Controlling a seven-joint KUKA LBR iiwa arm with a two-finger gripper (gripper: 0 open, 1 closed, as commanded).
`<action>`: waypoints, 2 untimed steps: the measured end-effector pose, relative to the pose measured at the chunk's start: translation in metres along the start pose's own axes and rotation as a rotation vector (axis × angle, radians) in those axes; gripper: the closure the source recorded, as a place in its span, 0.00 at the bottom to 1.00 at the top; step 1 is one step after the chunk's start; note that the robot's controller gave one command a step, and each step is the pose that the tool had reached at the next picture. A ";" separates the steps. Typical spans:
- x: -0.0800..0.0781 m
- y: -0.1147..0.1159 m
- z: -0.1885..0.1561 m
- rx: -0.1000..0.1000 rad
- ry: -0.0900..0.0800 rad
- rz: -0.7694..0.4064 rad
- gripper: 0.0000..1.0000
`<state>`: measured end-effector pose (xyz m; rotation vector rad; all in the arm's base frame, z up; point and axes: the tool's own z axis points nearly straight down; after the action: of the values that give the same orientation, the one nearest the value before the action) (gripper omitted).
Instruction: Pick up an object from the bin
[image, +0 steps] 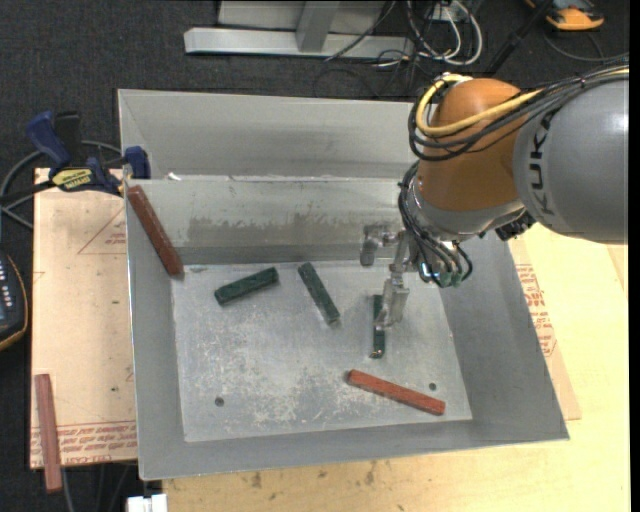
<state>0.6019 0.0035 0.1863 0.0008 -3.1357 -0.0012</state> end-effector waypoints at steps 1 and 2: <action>-0.025 -0.013 0.062 0.000 -0.004 -0.183 0.00; 0.003 -0.082 0.116 0.003 -0.007 -0.584 0.00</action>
Offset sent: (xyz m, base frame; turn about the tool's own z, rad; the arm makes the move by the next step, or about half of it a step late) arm 0.0253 -0.0135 -0.0594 -0.1859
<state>0.5985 -0.0789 0.0698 0.9053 -3.0095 0.0002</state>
